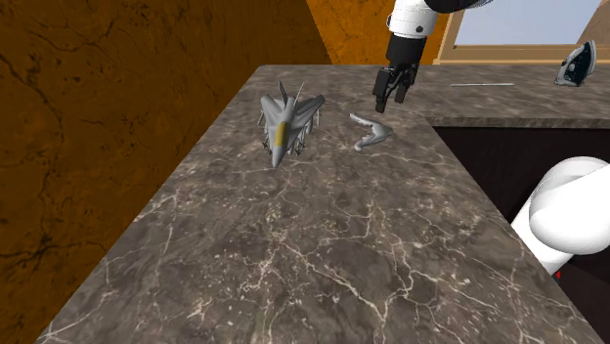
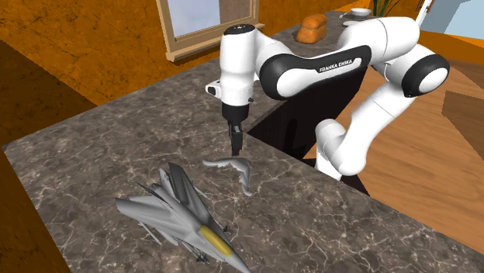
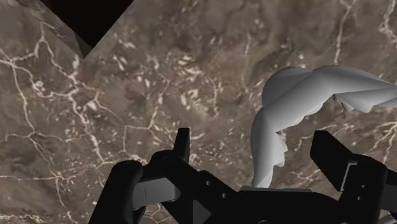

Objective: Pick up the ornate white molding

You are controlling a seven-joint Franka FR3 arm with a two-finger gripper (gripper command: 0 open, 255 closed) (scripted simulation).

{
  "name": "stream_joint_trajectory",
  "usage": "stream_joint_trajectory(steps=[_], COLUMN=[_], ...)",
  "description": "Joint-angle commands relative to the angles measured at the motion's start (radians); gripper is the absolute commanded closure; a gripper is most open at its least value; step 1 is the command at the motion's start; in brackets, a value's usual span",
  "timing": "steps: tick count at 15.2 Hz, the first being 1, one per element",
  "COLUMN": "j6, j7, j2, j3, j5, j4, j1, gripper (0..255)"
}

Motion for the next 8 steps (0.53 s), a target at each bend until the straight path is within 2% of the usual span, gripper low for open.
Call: stream_joint_trajectory(steps=[1,2,8], j6=[0.014,0.023,0.103], j7=[0.050,0.069,0.067], j2=[0.060,0.089,0.087], j3=[0.036,0.050,0.053], j5=[0.010,0.012,0.015], j4=[0.045,0.065,-0.017], j1=[0.008,0.010,0.012], gripper=[0,0,0])
